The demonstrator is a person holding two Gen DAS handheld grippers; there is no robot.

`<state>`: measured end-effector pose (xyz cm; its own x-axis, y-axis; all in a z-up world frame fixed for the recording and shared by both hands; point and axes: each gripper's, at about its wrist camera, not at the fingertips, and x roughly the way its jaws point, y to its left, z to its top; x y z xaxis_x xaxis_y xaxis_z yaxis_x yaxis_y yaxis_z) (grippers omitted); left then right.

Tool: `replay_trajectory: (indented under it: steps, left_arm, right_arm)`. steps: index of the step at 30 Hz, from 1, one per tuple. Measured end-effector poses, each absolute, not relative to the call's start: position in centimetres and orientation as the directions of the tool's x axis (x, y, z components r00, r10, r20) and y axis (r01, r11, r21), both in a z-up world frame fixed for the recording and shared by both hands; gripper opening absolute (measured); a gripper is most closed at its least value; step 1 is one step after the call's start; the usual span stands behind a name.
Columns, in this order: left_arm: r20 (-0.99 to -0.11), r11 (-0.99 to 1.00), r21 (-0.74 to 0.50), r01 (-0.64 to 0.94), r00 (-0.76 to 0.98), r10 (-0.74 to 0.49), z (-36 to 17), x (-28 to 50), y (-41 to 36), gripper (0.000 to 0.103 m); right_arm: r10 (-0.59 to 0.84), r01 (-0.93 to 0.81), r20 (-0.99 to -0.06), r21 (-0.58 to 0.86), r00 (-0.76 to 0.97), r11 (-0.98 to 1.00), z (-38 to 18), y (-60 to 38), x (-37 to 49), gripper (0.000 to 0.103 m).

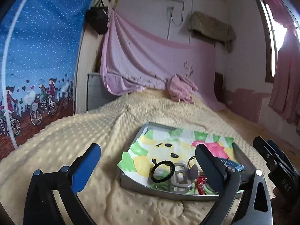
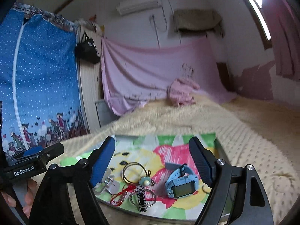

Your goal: Organize jewelry

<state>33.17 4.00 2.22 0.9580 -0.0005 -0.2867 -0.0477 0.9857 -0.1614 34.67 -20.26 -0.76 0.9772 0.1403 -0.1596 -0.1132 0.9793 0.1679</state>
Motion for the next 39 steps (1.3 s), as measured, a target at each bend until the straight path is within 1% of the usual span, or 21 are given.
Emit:
replay_trajectory:
  steps: [4,9,11,15,22,30,39]
  left_arm:
    - [-0.241,0.979,-0.197,-0.054,0.97,0.005,2.7,30.9,4.5,0.103]
    - [-0.21,0.975,-0.209,-0.069,0.977,0.024,2.9,27.9,5.1,0.103]
    - [-0.205,0.974,-0.213,-0.073,0.978,0.029,3.0,26.8,5.3,0.103]
    - [-0.201,0.973,-0.219,-0.076,0.979,0.031,3.0,24.3,5.5,0.103]
    - [-0.186,0.98,-0.184,-0.072,0.982,0.037,3.6,19.8,5.0,0.103]
    - [-0.181,0.987,-0.154,-0.046,0.983,0.017,3.8,15.1,4.4,0.103]
    - [-0.203,0.992,-0.128,-0.022,0.979,-0.005,3.2,11.0,4.1,0.103]
  right_arm:
    - [0.13,-0.113,-0.115,0.149,0.985,0.982,0.2,-20.1,32.3,0.089]
    - [0.125,-0.112,-0.092,0.13,0.988,0.985,1.0,-20.2,29.0,0.093]
    - [0.126,-0.115,-0.082,0.13,0.989,0.985,1.1,-20.4,27.6,0.097]
    - [0.125,-0.115,-0.066,0.133,0.99,0.984,1.8,-20.7,24.9,0.098]
    - [0.119,-0.114,-0.035,0.132,0.992,0.985,3.0,-21.1,19.8,0.098]
    - [0.113,-0.106,-0.063,0.106,0.992,0.989,3.1,-21.0,14.1,0.098]
    - [0.099,-0.088,-0.101,0.109,0.99,0.99,3.5,-21.5,9.7,0.098]
